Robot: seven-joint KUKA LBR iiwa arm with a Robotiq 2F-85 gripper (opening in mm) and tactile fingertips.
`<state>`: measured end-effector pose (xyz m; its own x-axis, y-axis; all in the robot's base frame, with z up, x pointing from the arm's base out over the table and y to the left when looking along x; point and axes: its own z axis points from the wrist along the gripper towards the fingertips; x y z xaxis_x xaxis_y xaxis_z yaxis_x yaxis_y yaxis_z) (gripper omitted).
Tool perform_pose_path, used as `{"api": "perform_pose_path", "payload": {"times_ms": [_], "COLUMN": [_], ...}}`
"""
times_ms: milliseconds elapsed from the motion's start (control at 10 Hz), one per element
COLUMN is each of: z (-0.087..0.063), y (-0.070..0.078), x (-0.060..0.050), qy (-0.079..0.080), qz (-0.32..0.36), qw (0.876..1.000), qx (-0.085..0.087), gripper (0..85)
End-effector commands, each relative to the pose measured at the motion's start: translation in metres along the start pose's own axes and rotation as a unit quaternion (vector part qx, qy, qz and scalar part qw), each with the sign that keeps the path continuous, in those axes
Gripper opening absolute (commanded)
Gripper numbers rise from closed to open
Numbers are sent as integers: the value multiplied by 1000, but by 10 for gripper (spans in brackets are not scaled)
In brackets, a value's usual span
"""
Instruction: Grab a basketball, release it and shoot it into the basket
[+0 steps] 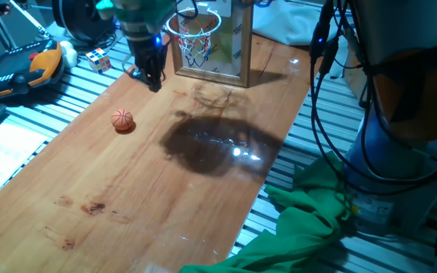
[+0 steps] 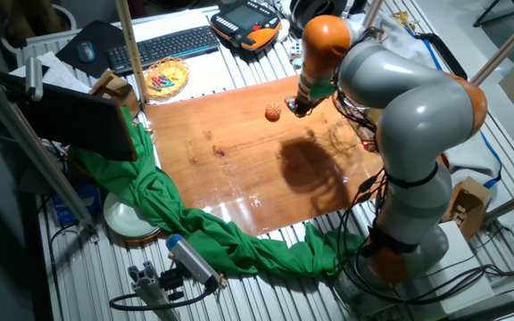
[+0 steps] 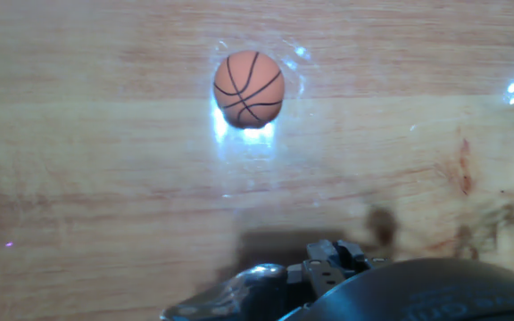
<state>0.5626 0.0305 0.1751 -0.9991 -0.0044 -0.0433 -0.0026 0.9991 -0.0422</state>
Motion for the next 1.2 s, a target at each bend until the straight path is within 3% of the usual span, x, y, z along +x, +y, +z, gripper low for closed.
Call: {"api": "perform_pose_path", "payload": {"times_ms": [0,400,700,1100], "z": [2,5,14,27], "y": [2,13,11,12], "x": [0,-1,-7,-12], "qy": [-1,-5,-5,-5], "qz": [3,12,16,-2], "qw": [1000,1000,1000,1000], "qx": [-2,13,16,-4], "gripper": [7,7,7,7]}}
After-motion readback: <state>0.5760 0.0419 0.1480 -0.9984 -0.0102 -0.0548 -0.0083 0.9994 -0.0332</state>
